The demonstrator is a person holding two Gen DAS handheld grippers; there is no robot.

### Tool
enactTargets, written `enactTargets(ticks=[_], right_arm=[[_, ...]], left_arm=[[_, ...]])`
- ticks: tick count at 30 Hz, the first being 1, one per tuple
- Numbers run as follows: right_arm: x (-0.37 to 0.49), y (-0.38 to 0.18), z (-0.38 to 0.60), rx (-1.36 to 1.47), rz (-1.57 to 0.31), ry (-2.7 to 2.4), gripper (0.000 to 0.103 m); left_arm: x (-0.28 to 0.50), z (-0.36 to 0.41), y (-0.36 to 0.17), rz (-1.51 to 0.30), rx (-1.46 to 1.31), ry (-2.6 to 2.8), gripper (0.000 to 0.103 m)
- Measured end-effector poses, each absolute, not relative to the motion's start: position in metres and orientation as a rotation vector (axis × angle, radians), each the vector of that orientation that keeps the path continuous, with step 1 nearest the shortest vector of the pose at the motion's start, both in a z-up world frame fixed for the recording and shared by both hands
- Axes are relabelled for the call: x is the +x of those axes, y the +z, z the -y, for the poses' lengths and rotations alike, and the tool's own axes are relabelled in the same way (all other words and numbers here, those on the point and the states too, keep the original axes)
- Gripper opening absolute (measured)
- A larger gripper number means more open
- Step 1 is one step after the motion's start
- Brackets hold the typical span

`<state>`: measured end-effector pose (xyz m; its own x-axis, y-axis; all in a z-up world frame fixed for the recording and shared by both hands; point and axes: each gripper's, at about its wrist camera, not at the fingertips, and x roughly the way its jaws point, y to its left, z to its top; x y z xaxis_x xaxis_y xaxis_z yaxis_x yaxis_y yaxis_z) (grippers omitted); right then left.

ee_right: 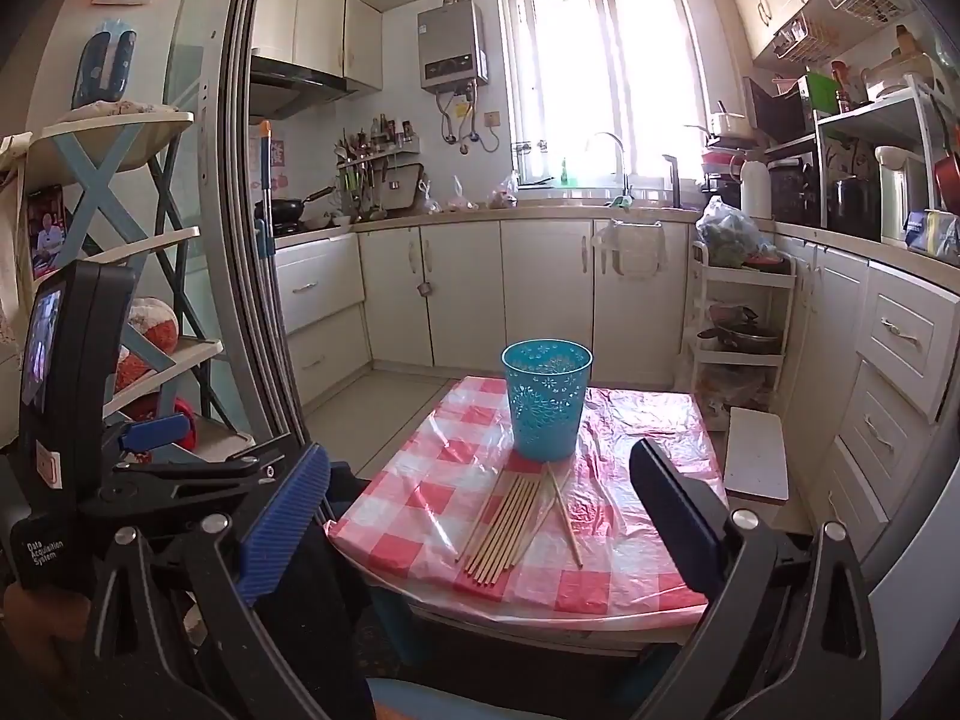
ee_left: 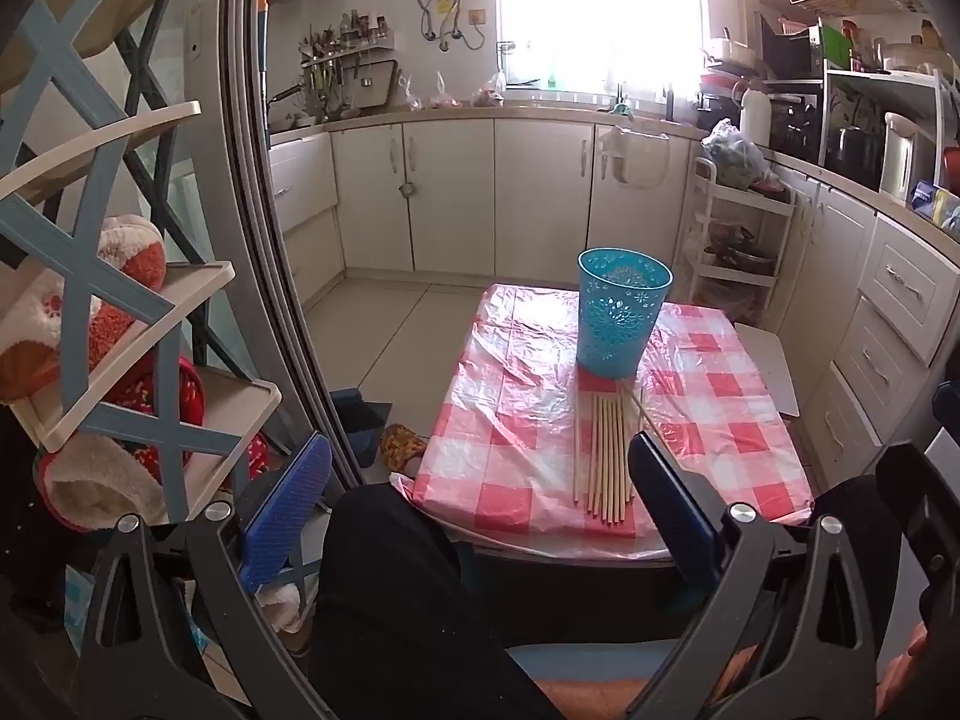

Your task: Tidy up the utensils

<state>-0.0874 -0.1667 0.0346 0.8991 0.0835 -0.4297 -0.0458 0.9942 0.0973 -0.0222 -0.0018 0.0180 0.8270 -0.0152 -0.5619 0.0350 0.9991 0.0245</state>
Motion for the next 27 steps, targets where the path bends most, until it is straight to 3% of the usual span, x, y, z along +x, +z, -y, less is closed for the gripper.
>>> enactTargets(ticks=[27], right_arm=[[-0.0871,0.0346,0.1608,0.084,-0.452,0.080,0.096]], left_arm=[[-0.0232,0.0009,0.0180,-0.597,0.033,-0.029,0.095]])
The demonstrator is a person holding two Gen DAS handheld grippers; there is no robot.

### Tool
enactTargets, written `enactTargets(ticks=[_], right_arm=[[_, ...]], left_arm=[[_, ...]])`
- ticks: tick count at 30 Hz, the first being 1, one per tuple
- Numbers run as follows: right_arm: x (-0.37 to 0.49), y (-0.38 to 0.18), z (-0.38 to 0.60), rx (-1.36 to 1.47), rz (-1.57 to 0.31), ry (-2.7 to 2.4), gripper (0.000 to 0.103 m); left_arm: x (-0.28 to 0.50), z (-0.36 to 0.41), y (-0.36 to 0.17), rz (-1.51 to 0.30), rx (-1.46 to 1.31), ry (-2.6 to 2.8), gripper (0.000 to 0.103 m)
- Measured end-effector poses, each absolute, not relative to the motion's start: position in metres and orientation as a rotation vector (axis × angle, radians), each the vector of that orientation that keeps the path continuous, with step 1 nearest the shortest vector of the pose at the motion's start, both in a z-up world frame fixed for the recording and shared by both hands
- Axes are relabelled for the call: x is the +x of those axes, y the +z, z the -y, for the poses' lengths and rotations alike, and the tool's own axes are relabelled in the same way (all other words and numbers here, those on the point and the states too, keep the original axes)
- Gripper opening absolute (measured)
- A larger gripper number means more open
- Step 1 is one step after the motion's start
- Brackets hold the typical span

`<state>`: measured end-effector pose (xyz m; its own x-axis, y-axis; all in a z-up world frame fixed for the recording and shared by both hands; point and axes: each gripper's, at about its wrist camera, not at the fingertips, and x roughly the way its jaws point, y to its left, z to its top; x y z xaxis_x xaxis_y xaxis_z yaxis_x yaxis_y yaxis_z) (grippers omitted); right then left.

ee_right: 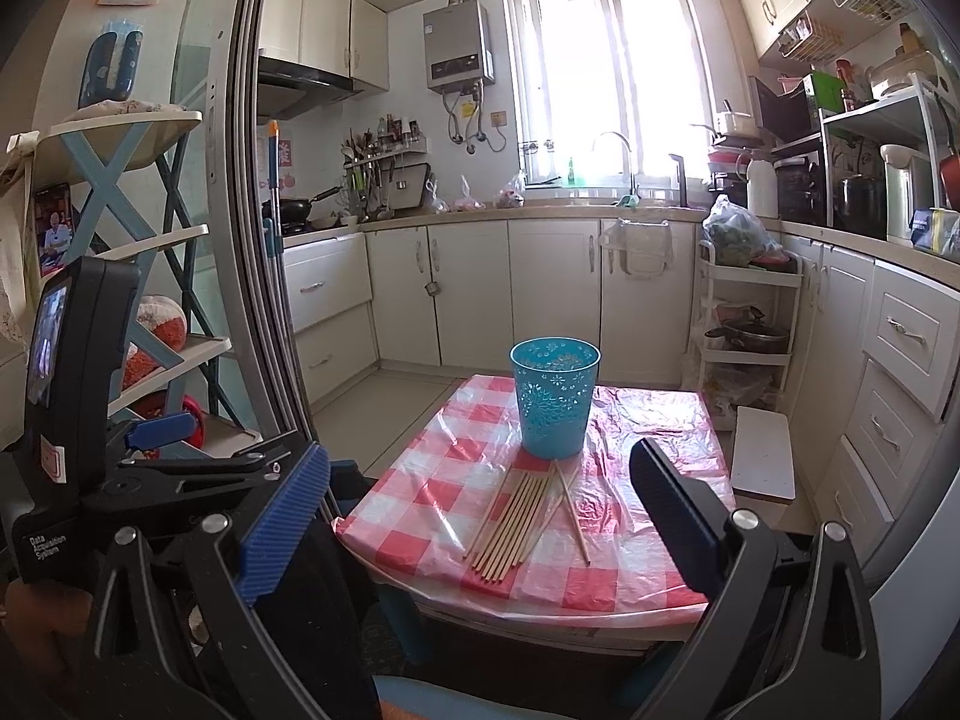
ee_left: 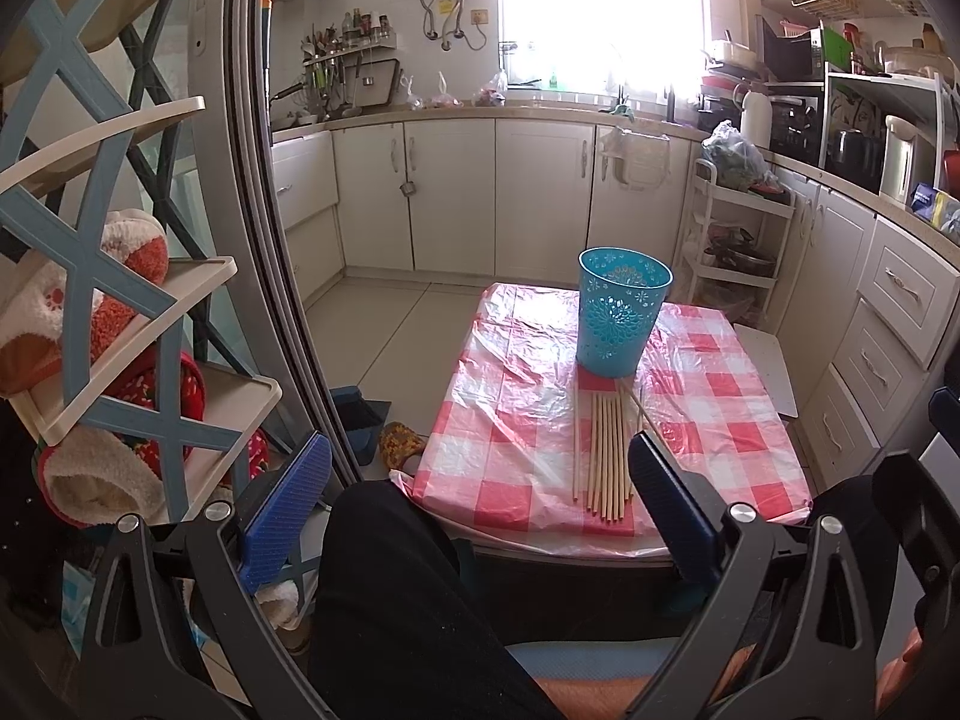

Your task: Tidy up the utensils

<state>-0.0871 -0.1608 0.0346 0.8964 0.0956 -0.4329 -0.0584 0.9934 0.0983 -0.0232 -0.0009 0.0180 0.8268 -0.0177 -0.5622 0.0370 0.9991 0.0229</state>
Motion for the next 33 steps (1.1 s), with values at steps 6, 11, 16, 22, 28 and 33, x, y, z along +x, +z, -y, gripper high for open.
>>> enactTargets(ticks=[6,11,16,22,28,33], right_arm=[[-0.085,0.030,0.162,0.087,-0.461,0.086,0.096],[-0.079,0.025,0.163,0.093,-0.475,0.087,0.096],[-0.078,0.019,0.166,0.102,-0.486,0.087,0.096],[-0.078,0.017,0.167,0.105,-0.493,0.089,0.096],[-0.078,0.017,0.166,0.102,-0.490,0.090,0.096],[-0.078,0.017,0.166,0.102,-0.490,0.089,0.096]], left_arm=[[-0.024,0.003,0.014,-0.606,0.035,-0.030,0.095],[-0.019,0.006,0.009,-0.625,0.037,-0.033,0.095],[-0.014,0.007,0.005,-0.639,0.038,-0.033,0.095],[-0.011,0.006,0.002,-0.649,0.036,-0.034,0.095],[-0.011,0.006,0.002,-0.648,0.036,-0.034,0.095],[-0.011,0.007,0.001,-0.649,0.036,-0.036,0.095]])
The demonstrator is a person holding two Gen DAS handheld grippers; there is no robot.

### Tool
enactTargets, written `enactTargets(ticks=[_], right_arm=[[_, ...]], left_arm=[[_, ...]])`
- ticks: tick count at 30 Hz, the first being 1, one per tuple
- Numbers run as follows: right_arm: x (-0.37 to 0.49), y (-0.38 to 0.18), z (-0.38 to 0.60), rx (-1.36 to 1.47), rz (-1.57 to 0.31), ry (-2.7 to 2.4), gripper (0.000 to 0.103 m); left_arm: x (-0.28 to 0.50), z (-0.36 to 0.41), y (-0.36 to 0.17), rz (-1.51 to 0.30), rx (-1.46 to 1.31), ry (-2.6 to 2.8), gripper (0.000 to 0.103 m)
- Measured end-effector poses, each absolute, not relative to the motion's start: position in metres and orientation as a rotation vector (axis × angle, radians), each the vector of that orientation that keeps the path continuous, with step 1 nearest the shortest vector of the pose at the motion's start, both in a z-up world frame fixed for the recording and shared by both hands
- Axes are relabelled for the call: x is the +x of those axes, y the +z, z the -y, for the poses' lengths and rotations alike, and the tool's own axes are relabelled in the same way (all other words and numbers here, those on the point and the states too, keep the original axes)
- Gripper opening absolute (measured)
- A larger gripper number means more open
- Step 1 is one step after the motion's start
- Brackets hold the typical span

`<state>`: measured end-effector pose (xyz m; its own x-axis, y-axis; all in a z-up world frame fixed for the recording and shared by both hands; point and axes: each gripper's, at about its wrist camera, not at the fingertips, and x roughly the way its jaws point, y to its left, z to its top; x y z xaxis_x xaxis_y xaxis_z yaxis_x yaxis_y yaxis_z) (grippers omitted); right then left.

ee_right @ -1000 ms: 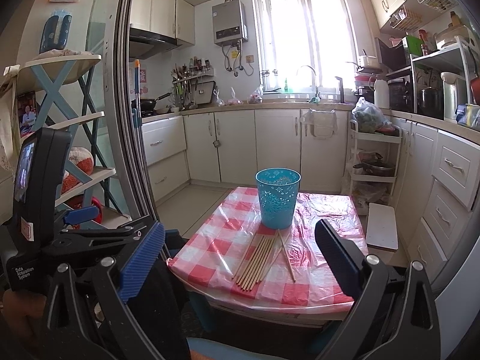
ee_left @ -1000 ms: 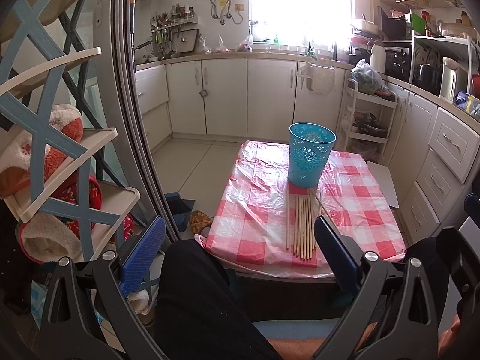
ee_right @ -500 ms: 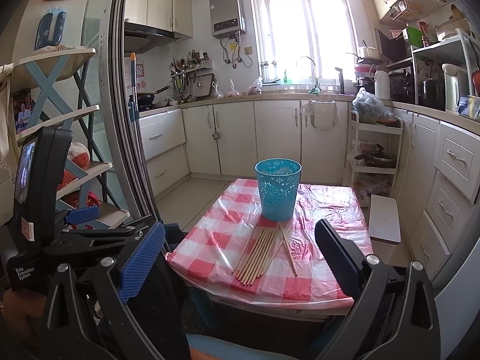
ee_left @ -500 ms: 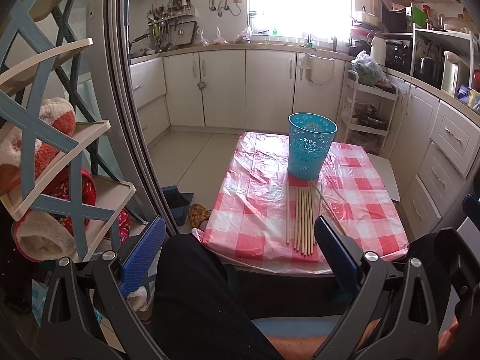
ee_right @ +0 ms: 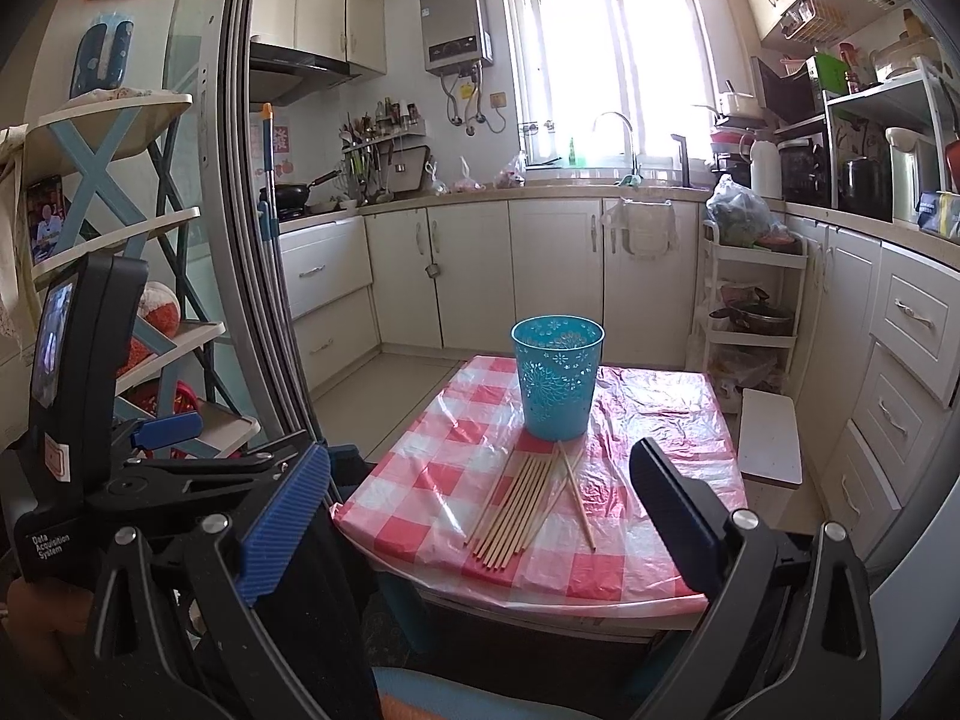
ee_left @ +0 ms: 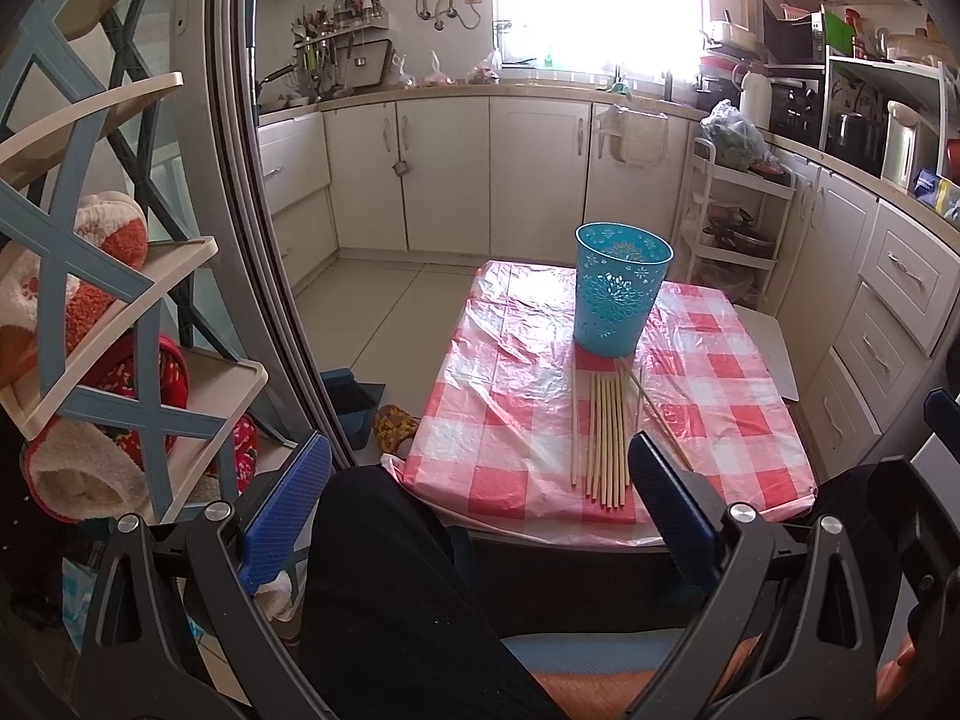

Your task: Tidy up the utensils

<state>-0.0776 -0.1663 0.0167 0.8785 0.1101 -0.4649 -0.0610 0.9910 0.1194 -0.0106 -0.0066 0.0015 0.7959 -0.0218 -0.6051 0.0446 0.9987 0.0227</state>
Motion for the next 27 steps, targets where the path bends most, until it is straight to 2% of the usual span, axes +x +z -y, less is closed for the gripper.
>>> enactTargets(ticks=[10,17,18,20,21,23,27], right_arm=[[-0.067,0.008,0.172,0.107,-0.514,0.097,0.096],[-0.012,-0.031,0.218,0.154,-0.619,0.036,0.094],[0.000,-0.039,0.225,0.168,-0.642,0.031,0.091],[0.028,-0.059,0.238,0.177,-0.705,0.025,0.078],[0.040,-0.069,0.241,0.173,-0.729,0.023,0.076],[0.065,-0.089,0.247,0.163,-0.788,0.032,0.063],[0.113,-0.131,0.250,0.127,-0.890,0.061,0.048]], left_arm=[[0.002,0.015,-0.008,-0.682,0.049,-0.048,0.095],[0.053,0.022,-0.043,-0.799,0.065,-0.077,0.095],[0.061,0.023,-0.049,-0.818,0.065,-0.077,0.095],[0.079,0.023,-0.061,-0.849,0.067,-0.073,0.095],[0.087,0.024,-0.066,-0.855,0.068,-0.070,0.095],[0.105,0.027,-0.076,-0.873,0.074,-0.064,0.095],[0.139,0.033,-0.099,-0.919,0.085,-0.059,0.095]])
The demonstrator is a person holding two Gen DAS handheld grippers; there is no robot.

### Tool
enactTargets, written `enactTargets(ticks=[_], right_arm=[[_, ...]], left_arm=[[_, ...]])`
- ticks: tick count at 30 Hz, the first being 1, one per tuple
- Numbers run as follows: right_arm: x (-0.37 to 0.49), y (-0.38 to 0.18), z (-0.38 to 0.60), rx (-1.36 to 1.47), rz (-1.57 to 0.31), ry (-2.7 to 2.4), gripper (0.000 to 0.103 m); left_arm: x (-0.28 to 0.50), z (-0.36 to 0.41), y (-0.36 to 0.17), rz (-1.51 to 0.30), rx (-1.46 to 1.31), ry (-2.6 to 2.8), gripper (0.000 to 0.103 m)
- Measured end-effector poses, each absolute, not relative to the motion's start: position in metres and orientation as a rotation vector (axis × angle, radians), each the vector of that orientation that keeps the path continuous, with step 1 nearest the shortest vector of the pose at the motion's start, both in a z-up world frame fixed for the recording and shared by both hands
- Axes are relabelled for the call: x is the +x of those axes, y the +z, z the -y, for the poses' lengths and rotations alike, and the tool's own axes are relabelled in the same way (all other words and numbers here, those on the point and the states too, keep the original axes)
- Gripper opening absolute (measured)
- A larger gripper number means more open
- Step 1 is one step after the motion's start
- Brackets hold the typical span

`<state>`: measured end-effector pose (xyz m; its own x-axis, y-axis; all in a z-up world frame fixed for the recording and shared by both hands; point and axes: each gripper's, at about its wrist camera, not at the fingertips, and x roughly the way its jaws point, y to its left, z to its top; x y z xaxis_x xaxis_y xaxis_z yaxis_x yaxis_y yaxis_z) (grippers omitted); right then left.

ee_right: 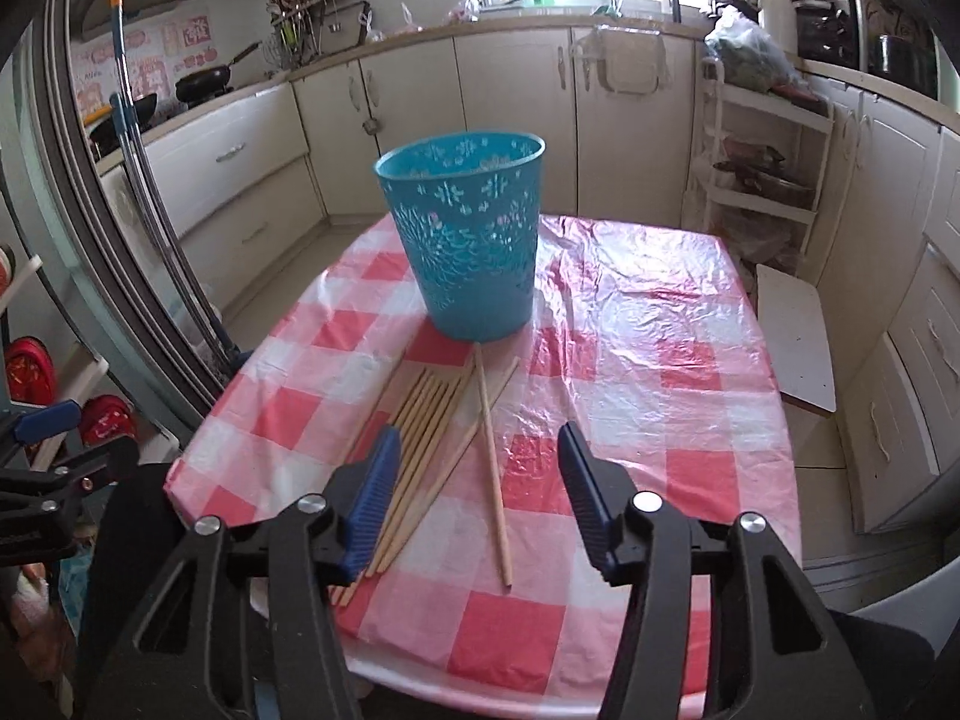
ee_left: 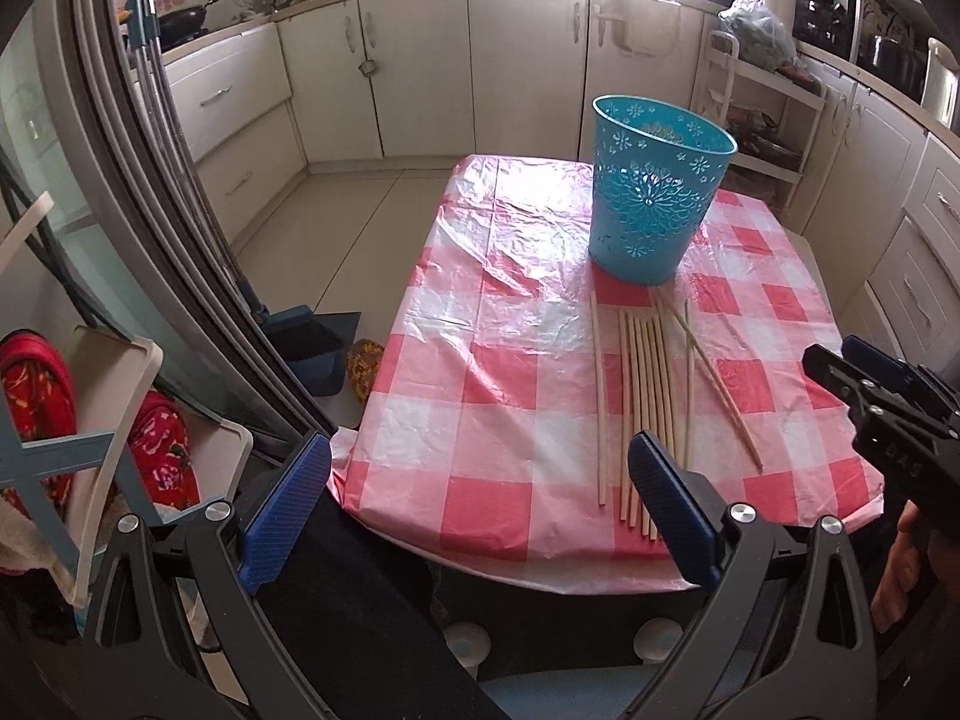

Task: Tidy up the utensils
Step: 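Close the right tool on a wooden chopstick while the left tool grasps another chopstick, then lift the chopstick with the left tool and drop it into the blue basket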

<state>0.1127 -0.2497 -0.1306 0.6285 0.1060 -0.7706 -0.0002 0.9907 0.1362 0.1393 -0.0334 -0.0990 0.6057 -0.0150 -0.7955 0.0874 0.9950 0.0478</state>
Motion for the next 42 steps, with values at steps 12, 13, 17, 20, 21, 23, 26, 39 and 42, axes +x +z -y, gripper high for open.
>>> enactTargets(ticks=[12,13,17,20,21,23,26,39,42], right_arm=[[0.205,-0.201,0.239,0.071,-1.046,0.145,0.022],[0.210,-0.205,0.238,0.062,-1.056,0.147,0.020],[0.222,-0.215,0.243,0.050,-1.076,0.167,0.006],[0.220,-0.209,0.252,0.080,-1.062,0.171,0.006],[0.219,-0.206,0.256,0.097,-1.053,0.167,0.006],[0.213,-0.198,0.266,0.141,-1.032,0.160,0.006],[0.198,-0.192,0.284,0.214,-1.025,0.144,0.006],[0.190,-0.212,0.293,0.245,-1.070,0.105,0.006],[0.190,-0.219,0.295,0.252,-1.085,0.102,0.006]], left_arm=[[0.221,0.063,-0.160,-1.041,0.103,-0.102,0.093],[0.227,0.066,-0.163,-1.047,0.102,-0.106,0.092],[0.245,0.075,-0.175,-1.064,0.097,-0.116,0.090],[0.257,0.082,-0.185,-1.092,0.081,-0.136,0.085],[0.261,0.084,-0.187,-1.098,0.074,-0.142,0.082],[0.268,0.092,-0.192,-1.105,0.083,-0.143,0.079],[0.278,0.104,-0.196,-1.100,0.104,-0.150,0.076],[0.312,0.136,-0.217,-1.124,0.159,-0.190,0.013],[0.312,0.145,-0.216,-1.124,0.203,-0.206,0.005]])
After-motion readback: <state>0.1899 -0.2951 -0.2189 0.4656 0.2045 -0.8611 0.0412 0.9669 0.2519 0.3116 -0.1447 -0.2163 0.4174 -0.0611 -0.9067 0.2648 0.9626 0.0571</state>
